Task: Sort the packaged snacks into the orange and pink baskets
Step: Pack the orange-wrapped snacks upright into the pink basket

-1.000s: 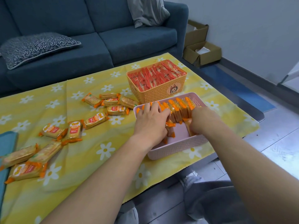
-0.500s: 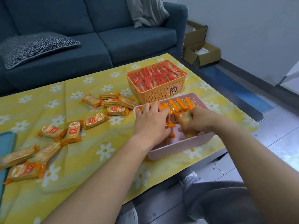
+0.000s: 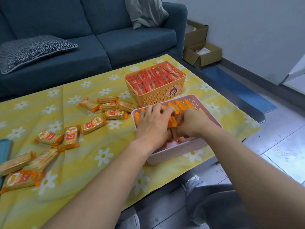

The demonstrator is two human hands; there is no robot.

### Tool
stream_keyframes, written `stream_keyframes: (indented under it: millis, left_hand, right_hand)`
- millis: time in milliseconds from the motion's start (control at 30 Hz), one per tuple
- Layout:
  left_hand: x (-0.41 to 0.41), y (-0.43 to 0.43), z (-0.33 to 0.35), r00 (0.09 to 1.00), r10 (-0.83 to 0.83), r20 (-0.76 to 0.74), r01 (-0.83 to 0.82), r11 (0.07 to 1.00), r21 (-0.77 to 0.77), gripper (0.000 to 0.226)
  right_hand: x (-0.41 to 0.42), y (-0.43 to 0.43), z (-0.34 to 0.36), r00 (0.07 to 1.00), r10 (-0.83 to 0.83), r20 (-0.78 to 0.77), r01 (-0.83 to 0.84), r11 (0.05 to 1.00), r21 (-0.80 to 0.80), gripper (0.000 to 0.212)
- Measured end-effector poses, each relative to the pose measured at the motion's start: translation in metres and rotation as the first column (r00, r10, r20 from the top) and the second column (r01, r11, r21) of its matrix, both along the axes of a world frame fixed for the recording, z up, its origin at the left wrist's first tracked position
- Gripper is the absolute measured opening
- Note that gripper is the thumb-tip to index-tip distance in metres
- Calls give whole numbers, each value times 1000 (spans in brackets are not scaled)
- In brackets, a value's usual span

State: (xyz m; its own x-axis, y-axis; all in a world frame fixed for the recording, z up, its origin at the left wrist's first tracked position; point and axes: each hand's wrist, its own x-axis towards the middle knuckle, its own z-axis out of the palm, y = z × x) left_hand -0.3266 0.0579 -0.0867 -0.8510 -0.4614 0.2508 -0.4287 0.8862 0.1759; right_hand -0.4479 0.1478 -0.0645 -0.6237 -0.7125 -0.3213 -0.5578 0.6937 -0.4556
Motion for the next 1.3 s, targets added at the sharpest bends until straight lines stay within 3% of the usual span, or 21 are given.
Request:
stream_keyframes:
  millis: [100,233,433,600,733,833,900,967,1033,1200,1300]
  left_hand:
    - [0,-1,0,1000,3,27,-3,1000,-8,33]
    - [-2,0,3,1000,9,28,-10,999,48,37]
    - [-3,3,7,1000,6,23,-9,994,108,38]
    - [11,-2,17,992,33,-125,-17,992,121,36]
    - [42,-21,29,968,179,-177,-147,972,183,23]
    - [82,-53,28,919,329,-216,-264,922,282,14]
    - [115,-79,20,881,445,-160,-377,865,333,9]
    - [138,-103,10,850,522,-66,-474,814,336,10]
    - [149,-127,-2,833,553,20,-531,788,313,25]
    - [133,-169,-24,872,460,167,-489,834,256,57]
    - [119,-175,-36,859,420,292,-489,841,230,61]
  right_hand:
    - [-11,12,5,998,-42,52,44,998,-37,8]
    - [-26,18,6,970,-210,-120,186,964,-189,15]
    - [-18,12,2,990,-65,-124,55,995,-82,12]
    - [8,5,25,934,-98,-342,86,995,-50,9]
    - [55,-15,36,945,-10,-326,-67,972,-225,20]
    - [93,-41,37,963,25,-267,-143,891,-431,11]
    - [116,-68,32,978,107,-181,-184,854,-487,17]
    - [128,-96,23,974,189,-123,-224,874,-432,34]
    - [134,-126,14,966,243,-92,-260,920,-293,41]
    - [118,-197,-17,968,209,-141,-219,974,-63,59]
    - [108,-225,-35,958,205,-202,-192,978,81,72]
